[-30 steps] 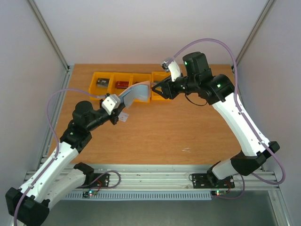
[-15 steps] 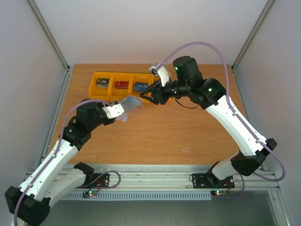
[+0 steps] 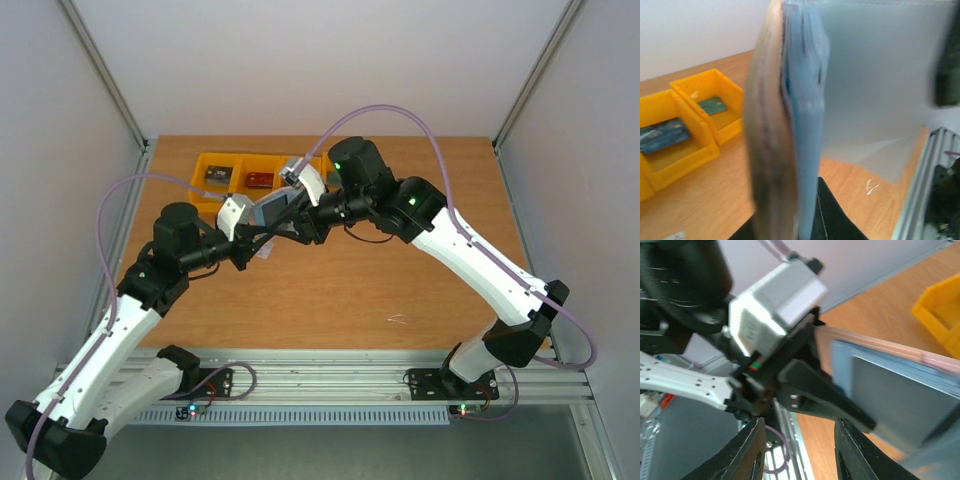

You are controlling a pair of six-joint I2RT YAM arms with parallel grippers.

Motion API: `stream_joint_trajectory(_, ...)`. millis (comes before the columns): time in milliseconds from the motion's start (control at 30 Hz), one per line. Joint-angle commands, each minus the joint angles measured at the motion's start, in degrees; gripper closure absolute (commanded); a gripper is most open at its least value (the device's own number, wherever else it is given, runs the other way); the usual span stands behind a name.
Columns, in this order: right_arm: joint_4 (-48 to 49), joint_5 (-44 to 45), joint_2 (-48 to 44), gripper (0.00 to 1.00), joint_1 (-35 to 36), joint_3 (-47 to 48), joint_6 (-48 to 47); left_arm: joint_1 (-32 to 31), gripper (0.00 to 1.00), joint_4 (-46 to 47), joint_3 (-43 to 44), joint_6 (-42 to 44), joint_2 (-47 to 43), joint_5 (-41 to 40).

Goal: Take the credit cards out of the card holder

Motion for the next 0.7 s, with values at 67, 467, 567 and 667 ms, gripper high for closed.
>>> stream_joint_trajectory(67,-0.7,13.3,-2.2,0.63,-0.4,-3.8,-0.5,1.5,1.00,10.5,-2.4,-12.7,-2.2,7.8)
stream_joint_trajectory(467,-12.9,32.4,-4.0,0.68,-2.5,0.5,0.0,2.6,1.00,8.6,-5.3,-9.8,-4.3,3.2)
stream_joint_trajectory(567,-15.0,32.7,-6.5,0.67,-2.5,-0.5,1.1,2.6,1.00,4.4,-5.9,-6.5,-2.8,-6.3)
stream_joint_trajectory(667,-14.6,30.8,-10.0,0.67,-1.5,-2.4,2.3,2.4,1.00,0.3,-6.2,-2.3,-0.9,-13.9)
